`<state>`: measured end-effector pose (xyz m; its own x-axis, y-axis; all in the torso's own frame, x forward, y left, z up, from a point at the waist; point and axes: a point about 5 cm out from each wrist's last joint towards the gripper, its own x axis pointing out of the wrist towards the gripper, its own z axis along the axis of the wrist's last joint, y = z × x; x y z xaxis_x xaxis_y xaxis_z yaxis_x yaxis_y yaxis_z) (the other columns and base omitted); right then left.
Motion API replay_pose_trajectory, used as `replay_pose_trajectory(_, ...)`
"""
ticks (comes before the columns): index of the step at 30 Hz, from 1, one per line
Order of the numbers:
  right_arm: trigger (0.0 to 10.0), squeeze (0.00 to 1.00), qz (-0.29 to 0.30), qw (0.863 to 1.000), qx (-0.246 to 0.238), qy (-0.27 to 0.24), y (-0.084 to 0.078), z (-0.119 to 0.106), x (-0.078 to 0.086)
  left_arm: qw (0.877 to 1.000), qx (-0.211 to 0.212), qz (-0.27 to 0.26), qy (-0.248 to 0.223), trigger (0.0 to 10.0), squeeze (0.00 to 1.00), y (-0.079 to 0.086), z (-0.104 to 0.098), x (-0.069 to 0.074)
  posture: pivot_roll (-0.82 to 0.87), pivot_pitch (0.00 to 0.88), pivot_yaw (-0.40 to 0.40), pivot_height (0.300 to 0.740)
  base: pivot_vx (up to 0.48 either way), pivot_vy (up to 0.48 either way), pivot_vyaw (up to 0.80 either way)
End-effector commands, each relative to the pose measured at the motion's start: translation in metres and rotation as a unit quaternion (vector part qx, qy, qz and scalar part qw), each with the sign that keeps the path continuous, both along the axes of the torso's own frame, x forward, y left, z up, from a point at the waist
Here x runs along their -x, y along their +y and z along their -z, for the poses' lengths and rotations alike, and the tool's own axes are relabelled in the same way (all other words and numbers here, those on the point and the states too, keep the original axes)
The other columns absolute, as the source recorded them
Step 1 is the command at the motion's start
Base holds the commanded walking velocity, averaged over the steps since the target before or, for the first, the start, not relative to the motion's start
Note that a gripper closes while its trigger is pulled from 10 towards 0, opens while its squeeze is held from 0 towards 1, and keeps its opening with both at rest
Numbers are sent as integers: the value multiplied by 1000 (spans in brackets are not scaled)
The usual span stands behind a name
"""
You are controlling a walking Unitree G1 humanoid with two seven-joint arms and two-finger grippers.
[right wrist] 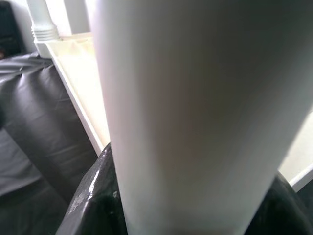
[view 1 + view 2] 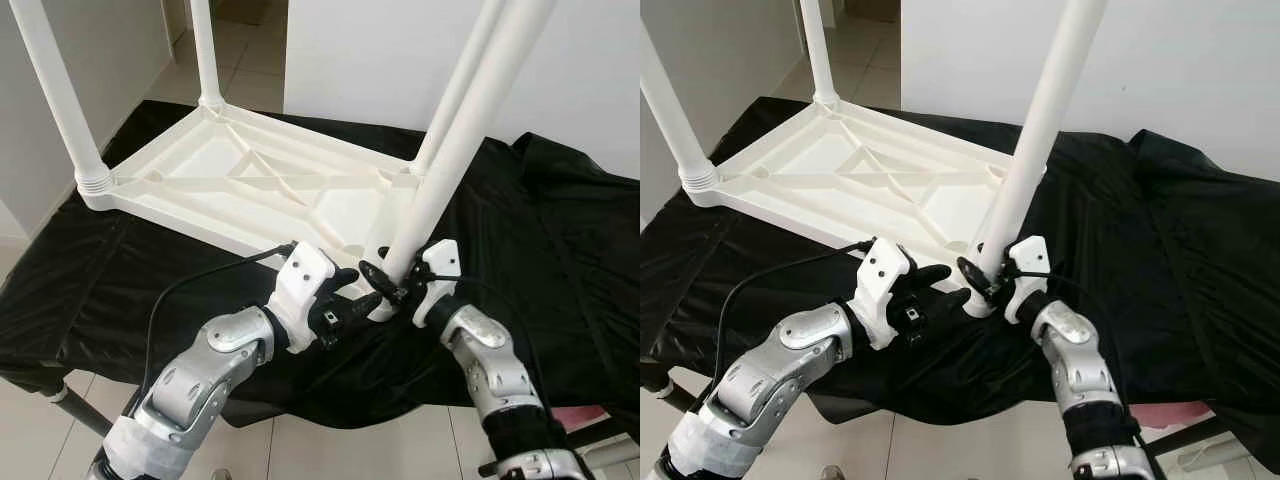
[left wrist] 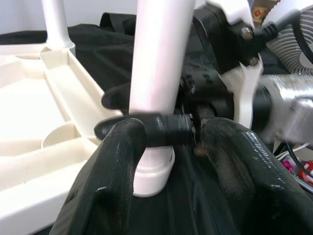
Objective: Building children table
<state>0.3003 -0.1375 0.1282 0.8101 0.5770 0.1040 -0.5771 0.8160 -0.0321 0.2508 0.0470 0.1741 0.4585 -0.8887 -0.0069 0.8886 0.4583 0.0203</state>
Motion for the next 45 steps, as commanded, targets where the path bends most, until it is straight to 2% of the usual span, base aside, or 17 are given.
replay_pose_trajectory(1,10000,0,4,1000,2,13,5,6,3,1000,-4,26,-3,10000,0,-3,1,1,-11,0,-81,740,0,0,0)
replay_pose_trajectory(6,10000,0,48,998,-4,29,1,11,5,999,-6,31,2,10000,0,-5,4,2,-15,10,-82,740,0,0,0)
replay_pose_trajectory(9,10000,0,105,994,-15,38,-7,14,12,999,-5,31,8,10000,0,-6,8,7,-8,32,-88,740,0,0,0)
replay_pose_trajectory(13,10000,0,144,989,-23,38,-8,13,15,999,-6,31,11,10000,0,-4,9,10,-2,39,-92,740,0,0,0)
replay_pose_trajectory(16,10000,0,205,977,-41,37,-10,10,20,1000,-14,21,14,10000,0,0,13,11,8,48,-104,740,0,0,0)
replay_pose_trajectory(17,10000,0,205,977,-41,37,-10,10,20,1000,-14,21,14,10000,0,0,13,11,8,48,-104,740,0,0,0)
replay_pose_trajectory(20,10000,0,292,953,-70,36,-14,8,24,1000,-13,12,14,10000,0,2,14,9,13,52,-114,740,0,0,0)
replay_pose_trajectory(22,10000,0,320,943,-82,34,-13,6,25,1000,-9,9,13,10000,0,2,12,8,14,54,-114,740,0,0,0)
replay_pose_trajectory(25,10000,0,324,942,-85,32,-10,5,25,1000,-8,8,13,10000,0,2,11,7,14,54,-114,740,0,0,0)
replay_pose_trajectory(27,10000,0,328,940,-89,35,-5,5,26,1000,-8,7,13,10000,0,3,11,8,13,56,-111,740,0,0,0)
replay_pose_trajectory(28,10000,0,325,940,-96,39,5,2,26,1000,-9,7,12,10000,0,5,10,6,12,62,-108,740,0,0,0)
replay_pose_trajectory(29,10000,0,325,940,-96,39,5,2,26,1000,-9,7,12,10000,0,5,10,6,12,62,-108,740,0,0,0)
replay_pose_trajectory(30,10000,463,322,941,-97,40,7,2,25,1000,-17,5,12,10000,0,8,13,5,11,58,-106,740,0,0,0)
replay_pose_trajectory(32,10000,463,323,940,-96,41,7,2,25,1000,-21,4,13,10000,0,8,14,4,11,58,-106,740,0,0,0)
replay_pose_trajectory(33,10000,1000,320,942,-97,35,6,0,26,1000,-19,5,12,10000,0,9,12,5,14,58,-105,740,0,0,0)
replay_pose_trajectory(38,10000,1000,321,943,-91,23,0,-4,23,1000,-13,6,22,10000,0,10,10,5,10,69,-111,740,0,0,0)
replay_pose_trajectory(45,10000,1000,279,956,-84,24,-7,-6,19,1000,-14,4,21,10000,0,11,10,4,19,83,-132,740,0,0,0)
